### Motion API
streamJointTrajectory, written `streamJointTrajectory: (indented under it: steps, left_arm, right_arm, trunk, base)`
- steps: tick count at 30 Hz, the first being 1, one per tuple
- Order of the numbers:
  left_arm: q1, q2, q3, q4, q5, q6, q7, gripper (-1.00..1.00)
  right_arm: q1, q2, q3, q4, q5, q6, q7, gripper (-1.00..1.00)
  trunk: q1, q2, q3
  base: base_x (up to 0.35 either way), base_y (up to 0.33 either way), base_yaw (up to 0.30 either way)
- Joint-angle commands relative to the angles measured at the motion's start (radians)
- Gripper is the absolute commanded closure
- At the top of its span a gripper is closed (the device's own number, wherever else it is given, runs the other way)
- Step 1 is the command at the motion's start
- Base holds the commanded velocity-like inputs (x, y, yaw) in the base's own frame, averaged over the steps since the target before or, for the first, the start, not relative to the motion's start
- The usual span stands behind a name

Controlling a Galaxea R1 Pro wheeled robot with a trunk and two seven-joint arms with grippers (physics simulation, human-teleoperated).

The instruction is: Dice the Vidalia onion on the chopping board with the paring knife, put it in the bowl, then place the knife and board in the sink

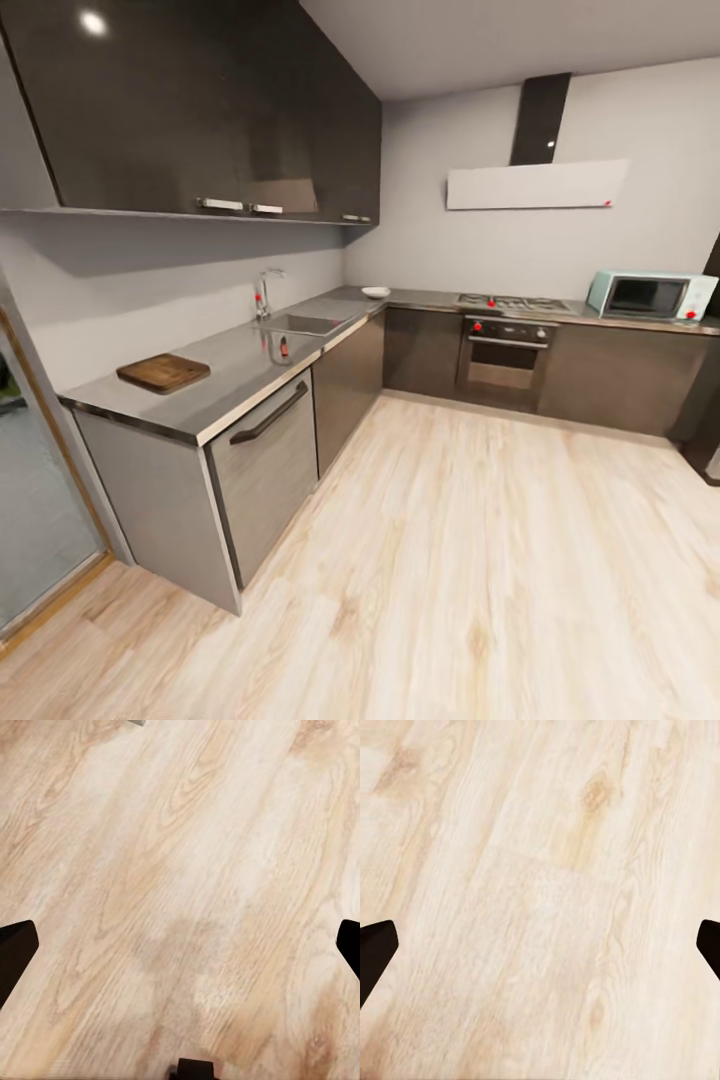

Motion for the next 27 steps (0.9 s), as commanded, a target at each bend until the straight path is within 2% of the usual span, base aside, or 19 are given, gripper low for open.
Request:
streamJointTrajectory:
  steps: [1,19,27]
  left_arm:
    - [0.000,0.000,-0.001,-0.001,0.005,-0.001,0.001,-1.00]
    - [0.000,0.000,-0.001,-0.001,0.005,-0.001,0.001,-1.00]
    - [0.000,0.000,-0.001,-0.001,0.005,-0.001,0.002,-1.00]
  right_arm:
    - [-0.001,0.000,0.001,0.001,0.001,-0.003,-0.004,-1.00]
    - [-0.001,0.000,0.001,0.001,0.001,-0.003,-0.004,-1.00]
    - [-0.001,0.001,0.001,0.001,0.001,-0.003,-0.004,-1.00]
  trunk:
    - [0.000,0.000,-0.001]
    - [0.000,0.000,-0.001]
    - [0.000,0.000,-0.001]
  base:
    - [0.090,-0.117,0.274]
    - [0.092,-0.164,0.274]
    - [0.117,-0.030,0.274]
